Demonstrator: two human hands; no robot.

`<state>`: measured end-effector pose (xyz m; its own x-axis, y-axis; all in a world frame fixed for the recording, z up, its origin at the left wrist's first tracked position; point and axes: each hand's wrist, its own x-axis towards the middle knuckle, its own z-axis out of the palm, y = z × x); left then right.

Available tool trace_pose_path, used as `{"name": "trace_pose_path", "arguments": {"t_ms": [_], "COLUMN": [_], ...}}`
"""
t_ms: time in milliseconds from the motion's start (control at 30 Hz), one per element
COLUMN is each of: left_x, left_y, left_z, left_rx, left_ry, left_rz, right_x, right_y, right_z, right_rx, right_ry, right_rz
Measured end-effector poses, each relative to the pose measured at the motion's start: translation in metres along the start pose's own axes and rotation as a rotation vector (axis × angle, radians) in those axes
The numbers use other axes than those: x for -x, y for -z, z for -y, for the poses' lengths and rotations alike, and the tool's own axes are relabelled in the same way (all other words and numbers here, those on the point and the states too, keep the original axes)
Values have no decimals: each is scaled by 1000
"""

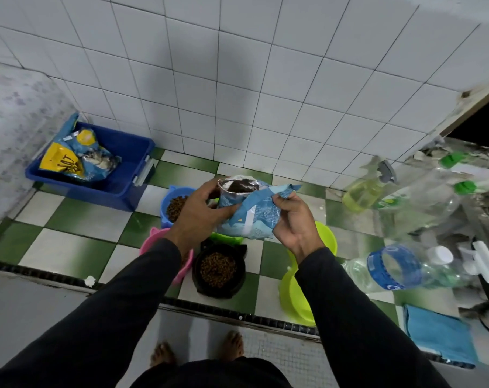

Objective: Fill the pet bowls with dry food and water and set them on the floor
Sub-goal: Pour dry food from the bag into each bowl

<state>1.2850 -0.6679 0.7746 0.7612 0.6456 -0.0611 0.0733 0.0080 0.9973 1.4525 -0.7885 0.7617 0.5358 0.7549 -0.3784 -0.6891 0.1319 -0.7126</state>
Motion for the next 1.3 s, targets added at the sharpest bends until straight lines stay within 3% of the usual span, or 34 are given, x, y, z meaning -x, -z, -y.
{"name": "trace_pose_path", "arguments": {"t_ms": [433, 600, 800, 1000, 1300], "left_x": [-35, -49, -57, -56, -52], "left_y": [-6, 4, 5, 12, 83], "left_z": [-6, -7, -11, -16, -16], "left_rx": [103, 36, 148, 252, 483], "left_ry": [129, 178, 330, 447, 497], "left_rz": [-227, -290, -379, -450, -388], "right_x": [-16, -22, -28, -32, -47], "right_y": [7, 2, -6, -26, -84], "right_z": [39, 47, 46, 42, 17], "right_rx": [340, 495, 506, 362, 263], "right_ry": [70, 78, 0, -94, -183], "right_rz": [-77, -88, -151, -183, -192]}}
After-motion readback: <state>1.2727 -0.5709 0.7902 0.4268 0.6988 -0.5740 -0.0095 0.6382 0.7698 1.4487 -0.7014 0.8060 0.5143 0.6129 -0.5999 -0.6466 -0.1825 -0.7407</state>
